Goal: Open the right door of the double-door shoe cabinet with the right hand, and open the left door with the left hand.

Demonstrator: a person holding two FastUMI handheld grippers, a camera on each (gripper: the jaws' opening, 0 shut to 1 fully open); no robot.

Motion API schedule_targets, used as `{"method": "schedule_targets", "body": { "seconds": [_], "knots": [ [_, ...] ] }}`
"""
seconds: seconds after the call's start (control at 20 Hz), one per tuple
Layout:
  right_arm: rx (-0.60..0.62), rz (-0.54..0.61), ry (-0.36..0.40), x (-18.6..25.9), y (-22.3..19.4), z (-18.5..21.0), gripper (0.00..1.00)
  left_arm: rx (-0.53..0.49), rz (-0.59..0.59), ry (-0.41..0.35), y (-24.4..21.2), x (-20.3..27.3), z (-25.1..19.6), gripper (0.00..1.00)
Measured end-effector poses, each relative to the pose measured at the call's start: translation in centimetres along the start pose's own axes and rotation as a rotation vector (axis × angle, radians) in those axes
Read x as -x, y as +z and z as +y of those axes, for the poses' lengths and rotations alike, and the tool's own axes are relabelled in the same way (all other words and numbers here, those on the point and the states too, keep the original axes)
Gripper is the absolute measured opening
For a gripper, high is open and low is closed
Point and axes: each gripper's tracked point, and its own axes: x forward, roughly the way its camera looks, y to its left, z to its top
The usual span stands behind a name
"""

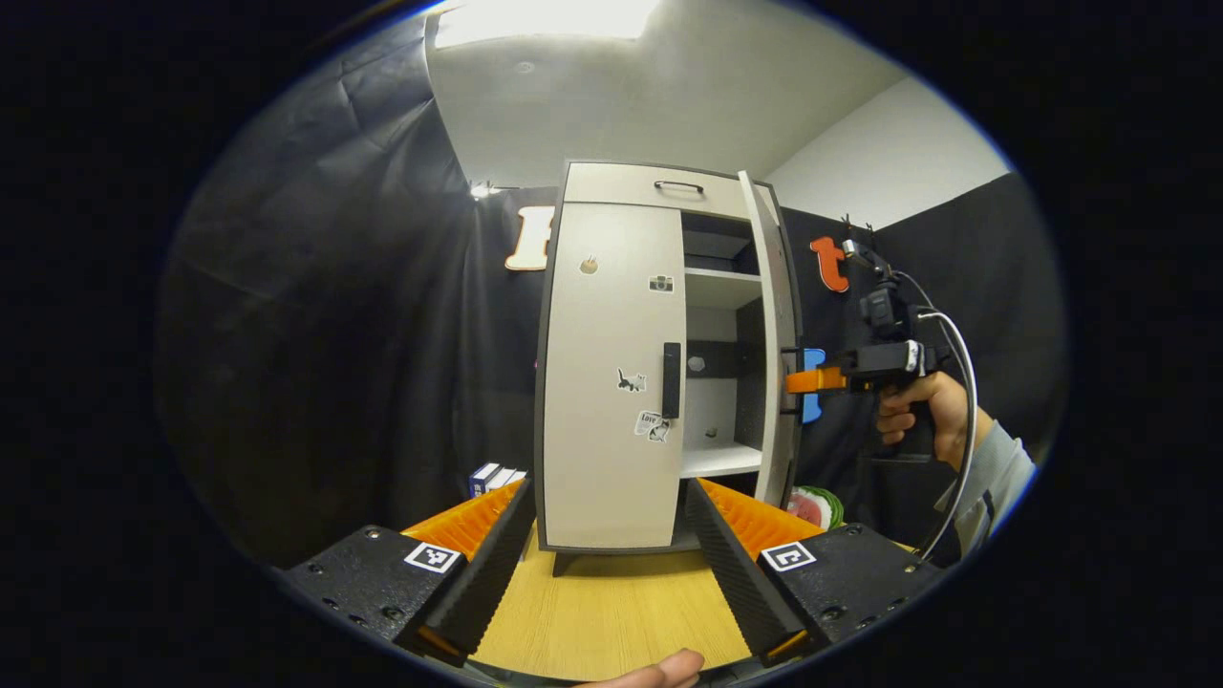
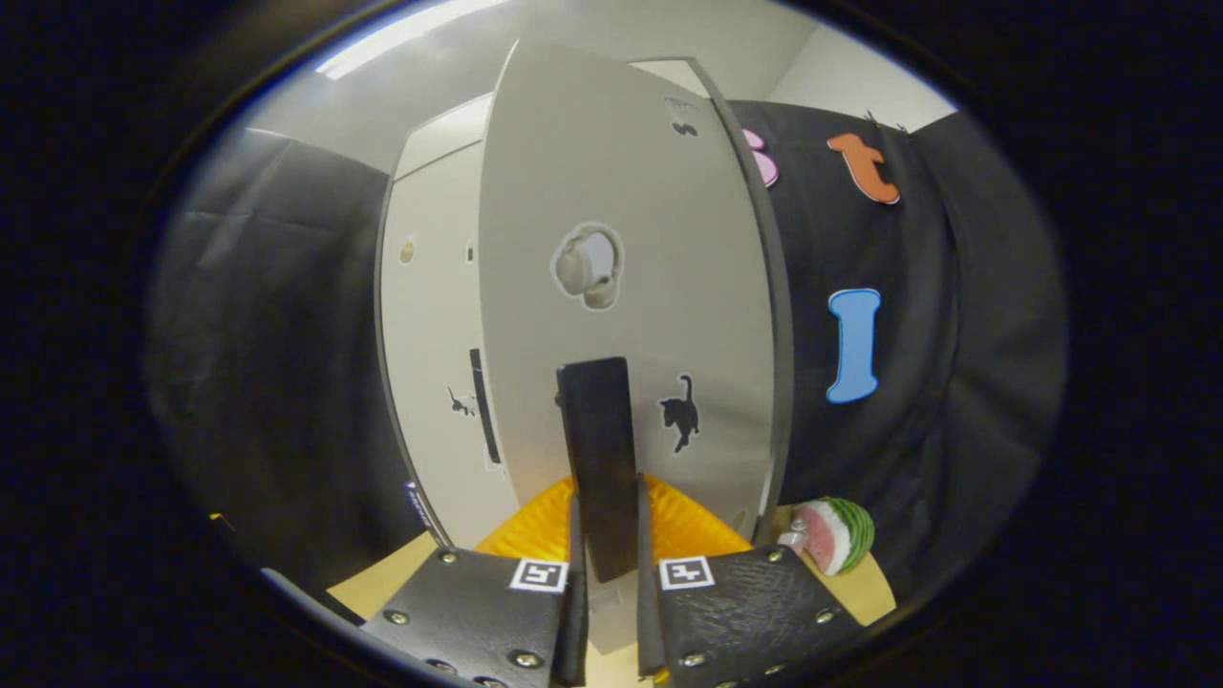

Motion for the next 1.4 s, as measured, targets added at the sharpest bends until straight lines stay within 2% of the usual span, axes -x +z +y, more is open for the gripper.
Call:
{"method": "schedule_targets", "body": {
  "seconds": [0.2,0.35,0.4,0.7,0.8,0.85,0.95,1.05,1.1,1.25,1.4],
  "knots": [
    [-0.014,0.008,-0.019,0.7,0.3,-1.6,0.20,0.001,0.002,-0.021,-0.4,-0.1,-1.0,0.98],
    [0.054,0.017,-0.051,0.7,0.4,-2.7,0.20,0.012,0.001,-0.048,-0.8,-0.2,-2.0,0.98],
    [0.054,0.017,-0.061,1.4,0.5,-3.0,0.12,0.012,0.002,-0.055,-1.0,-0.2,-2.3,0.98],
    [0.070,-0.001,-0.080,3.0,0.8,-5.7,0.11,-0.017,0.028,-0.050,-2.7,-1.0,-2.4,0.98],
    [0.124,-0.032,-0.142,3.4,1.3,-8.7,0.11,0.008,0.045,-0.059,-3.3,-1.0,-2.6,0.99],
    [0.139,-0.044,-0.181,3.9,1.8,-10.3,0.04,0.026,0.047,-0.072,-3.3,-1.0,-3.0,0.99],
    [0.131,-0.060,-0.251,4.2,2.1,-13.8,0.04,0.043,0.057,-0.090,-3.5,-1.3,-3.7,0.98],
    [0.002,-0.061,-0.131,4.4,2.0,-13.1,0.01,0.022,0.051,-0.083,-3.3,-1.6,-3.7,0.99],
    [-0.035,-0.061,-0.104,4.3,1.9,-13.1,0.01,0.009,0.048,-0.074,-3.4,-1.8,-3.9,0.99],
    [-0.056,-0.090,-0.091,4.5,1.9,-13.5,0.04,-0.016,0.045,-0.046,-3.6,-2.6,-4.3,0.99],
    [-0.042,-0.090,-0.083,5.8,0.9,-13.3,0.04,0.005,0.057,-0.048,-3.7,-3.5,-5.0,0.99]
  ]
}}
